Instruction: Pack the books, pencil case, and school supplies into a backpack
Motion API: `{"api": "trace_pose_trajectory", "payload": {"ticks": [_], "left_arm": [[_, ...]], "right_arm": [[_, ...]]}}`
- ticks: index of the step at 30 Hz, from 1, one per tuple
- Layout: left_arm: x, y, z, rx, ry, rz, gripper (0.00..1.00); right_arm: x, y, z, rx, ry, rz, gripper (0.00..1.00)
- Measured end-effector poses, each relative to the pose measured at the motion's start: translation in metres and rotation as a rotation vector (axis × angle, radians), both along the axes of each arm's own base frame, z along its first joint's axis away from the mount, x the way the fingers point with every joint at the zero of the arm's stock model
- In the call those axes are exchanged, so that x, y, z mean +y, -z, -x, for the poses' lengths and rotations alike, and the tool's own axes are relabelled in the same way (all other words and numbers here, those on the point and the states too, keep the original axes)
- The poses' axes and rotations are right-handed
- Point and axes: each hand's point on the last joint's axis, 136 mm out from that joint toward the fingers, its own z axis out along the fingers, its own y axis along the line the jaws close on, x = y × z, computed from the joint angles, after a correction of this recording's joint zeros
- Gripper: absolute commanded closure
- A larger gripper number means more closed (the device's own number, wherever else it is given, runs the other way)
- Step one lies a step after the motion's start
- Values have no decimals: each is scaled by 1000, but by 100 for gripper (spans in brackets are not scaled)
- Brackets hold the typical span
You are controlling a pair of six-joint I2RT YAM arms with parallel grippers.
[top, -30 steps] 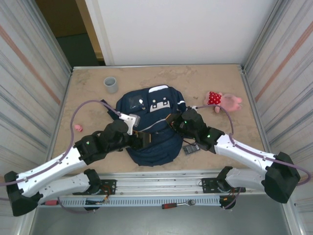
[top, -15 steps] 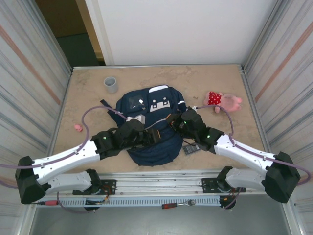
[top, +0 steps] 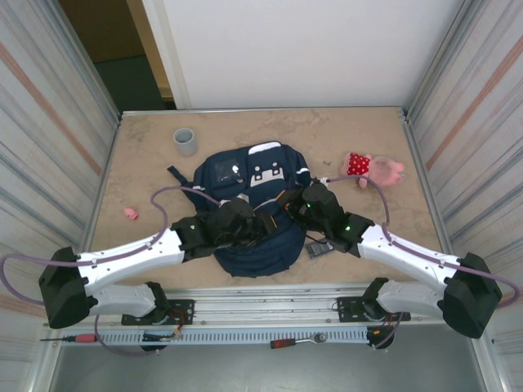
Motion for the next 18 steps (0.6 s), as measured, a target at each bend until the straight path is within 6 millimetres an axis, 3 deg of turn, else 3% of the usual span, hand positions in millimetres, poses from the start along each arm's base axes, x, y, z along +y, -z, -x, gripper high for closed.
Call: {"api": "trace_pose_trajectory", "payload": {"ticks": [9, 14, 18], "left_arm": [[1, -6, -11, -27, -71, 23, 52], [5, -6, -12, -28, -108, 32, 61], [7, -1, -11, -12, -123, 27, 74]], "right_arm": [[5, -2, 4, -4, -16, -3, 100], [6, -2, 6, -3, -22, -3, 100], [6, -2, 6, -3, -23, -2, 100]]}}
